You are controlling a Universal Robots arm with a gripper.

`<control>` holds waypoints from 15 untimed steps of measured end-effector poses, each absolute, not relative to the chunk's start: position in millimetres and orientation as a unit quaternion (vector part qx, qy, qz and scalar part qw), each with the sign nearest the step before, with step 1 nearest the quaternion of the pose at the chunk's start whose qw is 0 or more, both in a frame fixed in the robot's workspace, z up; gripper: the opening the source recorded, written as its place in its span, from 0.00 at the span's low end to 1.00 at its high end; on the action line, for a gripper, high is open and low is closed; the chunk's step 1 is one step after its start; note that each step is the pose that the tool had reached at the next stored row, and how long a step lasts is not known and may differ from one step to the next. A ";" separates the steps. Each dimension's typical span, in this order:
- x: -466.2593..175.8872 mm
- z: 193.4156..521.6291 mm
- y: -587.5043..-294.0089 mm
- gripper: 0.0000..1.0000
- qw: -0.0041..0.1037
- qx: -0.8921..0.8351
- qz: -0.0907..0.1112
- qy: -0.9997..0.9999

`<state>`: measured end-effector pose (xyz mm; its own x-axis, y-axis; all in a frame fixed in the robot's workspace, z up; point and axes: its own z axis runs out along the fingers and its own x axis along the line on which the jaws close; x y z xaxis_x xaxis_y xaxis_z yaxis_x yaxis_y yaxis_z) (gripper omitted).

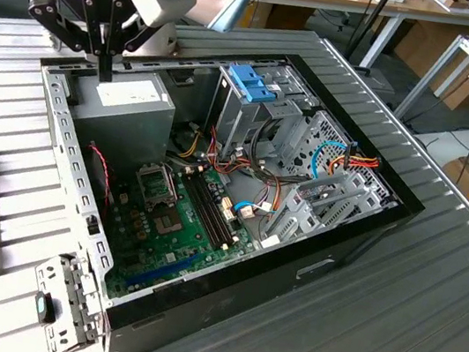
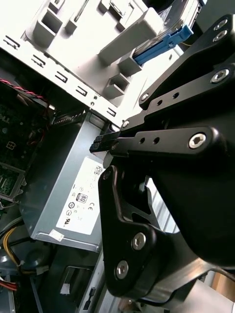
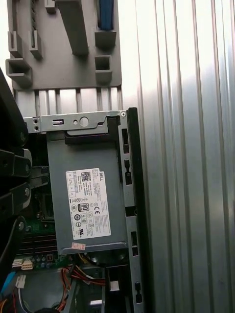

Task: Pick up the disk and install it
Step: 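Reach for the disk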

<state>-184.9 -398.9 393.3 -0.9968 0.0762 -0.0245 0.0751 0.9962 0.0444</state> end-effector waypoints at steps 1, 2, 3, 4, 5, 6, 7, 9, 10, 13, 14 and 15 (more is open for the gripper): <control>-185.5 393.3 -399.0 0.10 0.013 0.038 0.022 0.999; -186.8 393.3 -398.9 0.10 0.013 0.038 0.022 0.999; -187.6 393.3 -398.9 0.10 0.013 0.038 0.022 0.999; -188.3 393.3 -398.9 0.10 0.013 0.038 0.022 0.999; -188.9 393.3 -398.9 0.10 0.013 0.038 0.022 0.999; -189.7 393.3 -398.9 0.10 0.013 0.038 0.022 0.999; -190.5 393.3 -398.9 0.10 0.013 0.038 0.022 0.999; -192.1 393.3 -398.9 0.10 0.013 0.038 0.022 0.999; -192.9 393.3 -398.9 0.10 0.013 0.038 0.022 0.999; -195.7 393.3 -399.0 0.10 0.013 0.038 0.022 0.999; -196.5 393.3 -398.9 0.10 0.013 0.038 0.022 0.999; -197.1 393.3 -399.0 0.10 0.013 0.038 0.022 0.999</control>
